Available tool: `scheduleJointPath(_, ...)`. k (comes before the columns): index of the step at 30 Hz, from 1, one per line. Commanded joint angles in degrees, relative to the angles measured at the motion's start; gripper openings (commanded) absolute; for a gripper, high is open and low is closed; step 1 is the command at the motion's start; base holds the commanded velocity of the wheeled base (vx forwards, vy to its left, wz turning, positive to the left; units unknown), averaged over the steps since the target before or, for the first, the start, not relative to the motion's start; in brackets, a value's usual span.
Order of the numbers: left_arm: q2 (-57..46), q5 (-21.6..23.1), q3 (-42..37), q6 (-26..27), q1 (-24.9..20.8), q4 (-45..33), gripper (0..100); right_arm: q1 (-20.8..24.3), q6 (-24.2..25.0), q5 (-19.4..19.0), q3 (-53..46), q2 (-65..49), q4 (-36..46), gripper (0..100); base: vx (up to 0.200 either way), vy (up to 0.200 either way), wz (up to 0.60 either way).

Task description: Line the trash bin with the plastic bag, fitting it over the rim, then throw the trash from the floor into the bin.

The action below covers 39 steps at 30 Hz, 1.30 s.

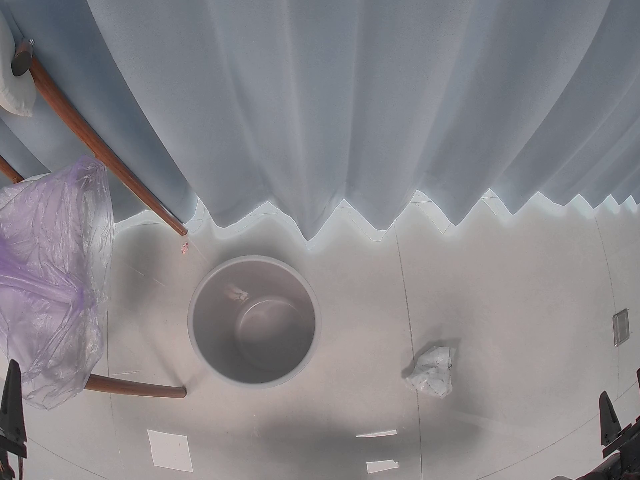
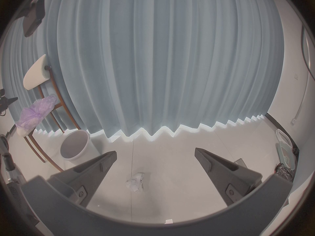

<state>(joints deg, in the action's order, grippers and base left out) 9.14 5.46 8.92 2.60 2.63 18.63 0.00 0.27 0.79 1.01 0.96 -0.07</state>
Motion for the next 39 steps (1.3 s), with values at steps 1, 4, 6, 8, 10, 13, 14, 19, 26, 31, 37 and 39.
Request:
scheduleJointPath(1, 9.84, 0.52, 6.11, 0.22, 0.53, -1.05, 100, 0.00, 0.00, 0.00, -1.01, -0.96, -0.01, 100, 0.000, 0.000, 0.00)
scheduleJointPath(4, 15.38, 0.52, 9.89, 0.22, 0.62, -1.05, 100, 0.00, 0.00, 0.00, -1.01, -0.96, -0.01, 100, 0.000, 0.000, 0.00)
scheduleJointPath(6, 18.10, 0.52, 11.03, 0.48, 0.53, -1.05, 100, 0.00, 0.00, 0.00, -1.01, -0.96, -0.01, 100, 0.000, 0.000, 0.00)
scheduleJointPath(8, 21.62, 0.60, 11.99, 2.06, -0.08, -0.96, 100, 0.00, 0.00, 0.00, -1.01, -0.96, -0.01, 100, 0.000, 0.000, 0.00)
scheduleJointPath(10, 24.17, 0.78, 12.26, 4.26, -0.26, -0.96, 100, 0.00, 0.00, 0.00, -1.01, -0.96, -0.01, 100, 0.000, 0.000, 0.00)
scheduleJointPath(13, 27.42, 0.69, 12.87, 9.00, -0.17, -0.70, 100, 0.00, 0.00, 0.00, -1.01, -0.96, -0.01, 100, 0.000, 0.000, 0.00)
scheduleJointPath(14, 28.30, 0.60, 13.58, 11.03, -0.08, -0.87, 100, 0.00, 0.00, 0.00, -1.01, -0.96, -0.01, 100, 0.000, 0.000, 0.00)
scheduleJointPath(19, 31.20, 0.16, 15.16, 16.83, 0.36, -1.14, 100, 0.00, 0.00, 0.00, -1.01, -0.96, -0.01, 100, 0.000, 0.000, 0.00)
scheduleJointPath(26, 39.64, 0.60, 18.94, 22.80, -0.26, -1.22, 100, 0.00, 0.00, 0.00, -1.01, -0.96, -0.01, 100, 0.000, 0.000, 0.00)
scheduleJointPath(31, 44.65, 1.22, 21.05, 26.32, -2.72, -0.70, 100, 0.00, 0.00, 0.00, -1.01, -0.96, -0.01, 100, 0.000, 0.000, 0.00)
scheduleJointPath(37, 45.09, 0.87, 20.70, 30.54, -3.69, -0.79, 100, 0.00, 0.00, 0.00, -1.01, -0.96, -0.01, 100, 0.000, 0.000, 0.00)
scheduleJointPath(39, 45.17, 0.87, 19.29, 33.00, -3.69, -0.96, 100, 0.00, 0.00, 0.00, -1.01, -0.96, -0.01, 100, 0.000, 0.000, 0.00)
